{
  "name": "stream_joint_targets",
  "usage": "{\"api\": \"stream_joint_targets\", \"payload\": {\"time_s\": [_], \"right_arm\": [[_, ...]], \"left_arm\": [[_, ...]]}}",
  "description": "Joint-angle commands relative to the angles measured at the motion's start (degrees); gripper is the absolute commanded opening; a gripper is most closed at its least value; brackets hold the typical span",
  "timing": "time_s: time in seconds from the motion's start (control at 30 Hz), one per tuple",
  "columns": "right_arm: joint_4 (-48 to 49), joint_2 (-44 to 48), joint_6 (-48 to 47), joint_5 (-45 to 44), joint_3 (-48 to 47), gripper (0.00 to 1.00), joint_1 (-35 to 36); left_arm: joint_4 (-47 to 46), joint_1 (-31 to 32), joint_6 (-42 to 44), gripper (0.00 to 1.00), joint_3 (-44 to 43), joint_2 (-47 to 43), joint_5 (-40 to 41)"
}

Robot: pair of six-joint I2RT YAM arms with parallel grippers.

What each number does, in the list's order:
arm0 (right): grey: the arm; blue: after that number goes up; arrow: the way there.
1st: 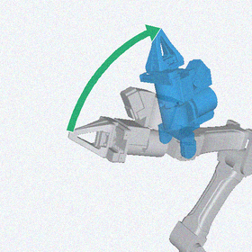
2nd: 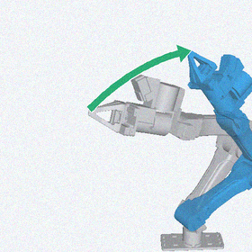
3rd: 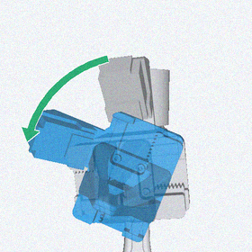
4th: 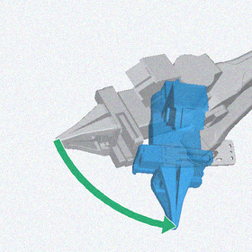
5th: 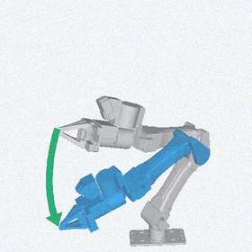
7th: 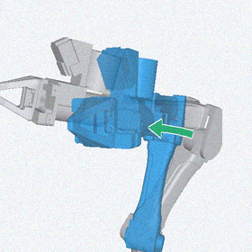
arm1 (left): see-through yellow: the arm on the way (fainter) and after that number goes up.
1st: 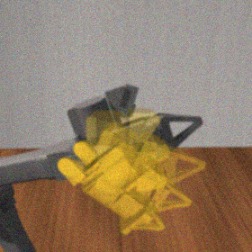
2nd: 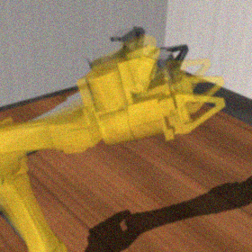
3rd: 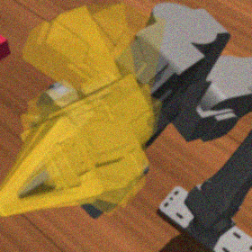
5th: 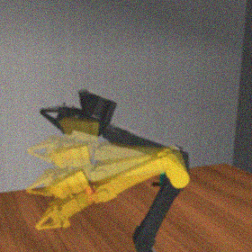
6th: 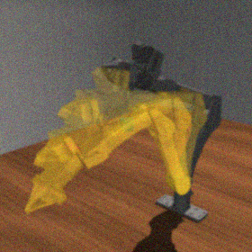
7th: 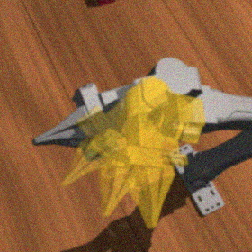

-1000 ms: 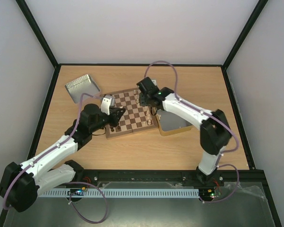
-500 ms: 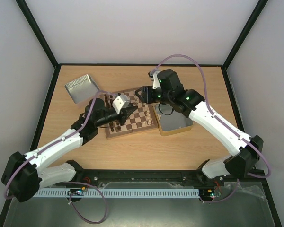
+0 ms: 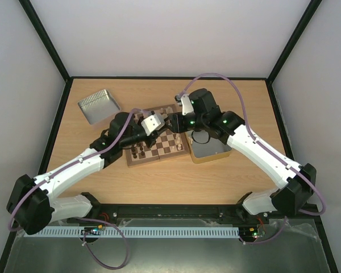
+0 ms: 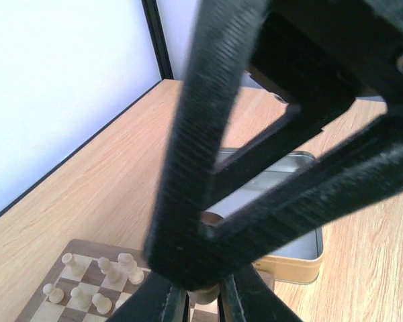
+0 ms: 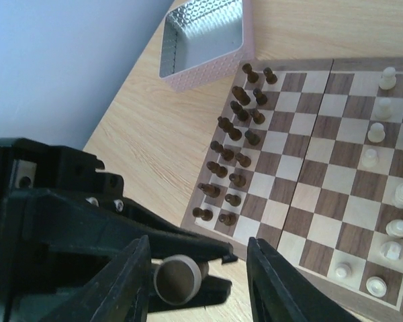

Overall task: Set up the chess pieces on the board
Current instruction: Place the chess piece on the chessboard.

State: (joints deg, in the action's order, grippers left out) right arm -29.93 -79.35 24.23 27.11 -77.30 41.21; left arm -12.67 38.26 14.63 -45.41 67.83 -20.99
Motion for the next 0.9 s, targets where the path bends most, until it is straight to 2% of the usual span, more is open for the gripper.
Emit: {"api": "stream_joint_targets", "payload": {"time_s": [0.0, 0.07, 0.23, 0.33, 0.4, 0.47, 0.53, 0.63, 0.73, 0.87], "right_arm": [[-0.2, 2.63, 0.07, 1.61, 2.47, 0.37, 0.08], [0.2, 2.49, 0.32, 1.82, 3.3, 0.31, 0.06], [0.77, 1.49, 1.09, 2.37, 3.57, 0.23, 0.08], [2.69, 1.24, 2.61, 1.39, 4.07, 0.12, 0.02], [4.81, 1.44, 4.3, 0.0, 4.78, 0.07, 0.07], [8.04, 2.45, 6.45, -1.48, 6.12, 0.06, 0.09], [12.38, 4.02, 8.71, -2.52, 8.07, 0.06, 0.01], [21.23, 7.35, 13.2, -4.11, 11.9, 0.06, 0.1], [30.52, 11.21, 17.44, -5.18, 15.75, 0.06, 0.08], [42.16, 13.98, 23.28, -3.05, 19.2, 0.06, 0.09]], "left_arm": [[-0.78, 0.29, 0.78, 0.11, -1.77, 0.03, 0.91], [-0.85, 0.24, 0.6, 0.11, -1.83, -0.09, 0.88], [-0.91, 0.24, 0.37, 0.11, -2.1, -0.12, 0.36], [-1.38, 0.25, 0.28, 0.14, -1.84, -0.45, 0.16], [-1.15, 0.24, -0.18, 0.22, -1.94, -0.7, 0.48], [-0.84, 0.24, -3.07, 0.42, -2.11, -1.19, 2.44], [-1.05, 0.24, -7.58, 0.6, -1.7, -2.14, 5.47], [-3.36, 0.0, -15.41, 0.73, 1.11, -4.92, 6.09], [-4.75, -0.84, -27.3, 0.78, 2.99, -8.18, 4.42], [-7.51, -2.86, -45.68, 0.79, 3.17, -12.57, 0.57]]}}
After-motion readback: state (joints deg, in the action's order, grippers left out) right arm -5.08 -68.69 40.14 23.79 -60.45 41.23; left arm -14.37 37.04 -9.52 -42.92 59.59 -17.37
